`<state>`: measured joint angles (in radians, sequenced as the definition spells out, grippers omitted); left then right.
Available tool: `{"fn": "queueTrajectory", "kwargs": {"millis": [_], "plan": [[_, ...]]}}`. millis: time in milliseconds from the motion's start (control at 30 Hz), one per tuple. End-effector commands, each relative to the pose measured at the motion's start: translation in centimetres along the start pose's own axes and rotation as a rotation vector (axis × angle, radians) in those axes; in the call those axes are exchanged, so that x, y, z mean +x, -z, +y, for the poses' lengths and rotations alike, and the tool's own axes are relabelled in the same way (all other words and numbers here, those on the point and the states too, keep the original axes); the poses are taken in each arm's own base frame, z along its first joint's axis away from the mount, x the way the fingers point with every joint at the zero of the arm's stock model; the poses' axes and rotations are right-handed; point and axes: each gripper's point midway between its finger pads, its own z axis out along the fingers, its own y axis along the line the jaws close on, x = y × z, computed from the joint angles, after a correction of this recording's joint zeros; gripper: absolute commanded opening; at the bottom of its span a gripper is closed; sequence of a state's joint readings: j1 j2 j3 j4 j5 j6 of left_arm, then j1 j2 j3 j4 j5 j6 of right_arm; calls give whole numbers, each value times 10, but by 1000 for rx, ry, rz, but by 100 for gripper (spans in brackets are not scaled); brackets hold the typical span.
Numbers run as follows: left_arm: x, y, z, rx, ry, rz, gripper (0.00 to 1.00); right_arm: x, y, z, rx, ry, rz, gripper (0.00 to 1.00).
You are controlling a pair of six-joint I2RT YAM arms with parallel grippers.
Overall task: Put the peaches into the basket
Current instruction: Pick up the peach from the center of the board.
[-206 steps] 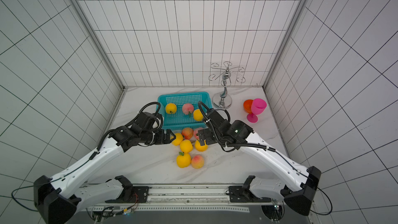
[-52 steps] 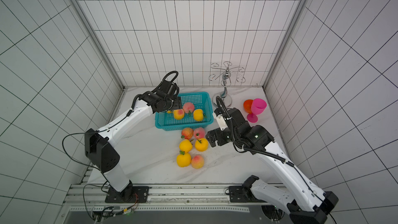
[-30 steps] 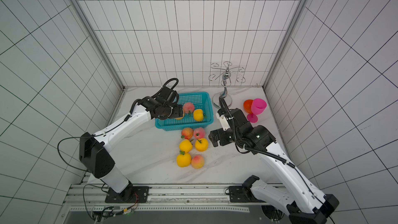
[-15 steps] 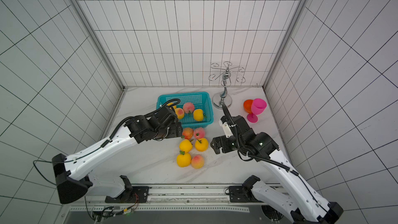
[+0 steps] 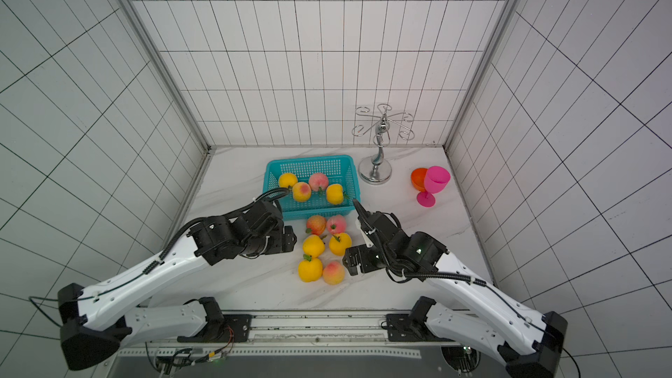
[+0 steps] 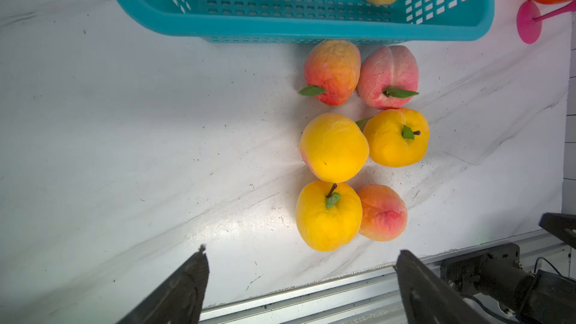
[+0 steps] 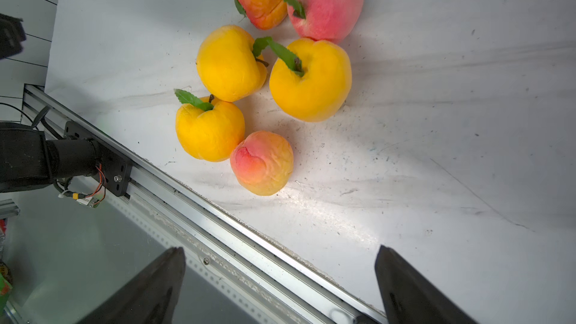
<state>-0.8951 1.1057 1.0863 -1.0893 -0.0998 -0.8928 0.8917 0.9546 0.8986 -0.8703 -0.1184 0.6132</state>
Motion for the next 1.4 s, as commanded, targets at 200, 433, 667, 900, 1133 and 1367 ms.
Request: {"fn": "queueTrajectory", "kwargs": {"millis": [200, 433, 667, 900, 1133, 1367], "plan": [[33, 3, 0, 161, -51, 63, 93, -2, -58, 34, 65, -59, -31, 99], [53, 3, 7, 212, -87, 107, 93, 13, -84, 37, 124, -123, -3, 99], [50, 6, 16, 215, -126, 57, 93, 21, -95, 20, 192, -184, -4, 99], [55, 13, 16, 233, -138, 85, 93, 31, -105, 8, 234, -228, 9, 99], [56, 17, 25, 226, -113, 57, 93, 37, -119, 6, 254, -206, 44, 99], [58, 19, 31, 227, -94, 46, 93, 37, -123, 2, 245, -206, 38, 97]]}}
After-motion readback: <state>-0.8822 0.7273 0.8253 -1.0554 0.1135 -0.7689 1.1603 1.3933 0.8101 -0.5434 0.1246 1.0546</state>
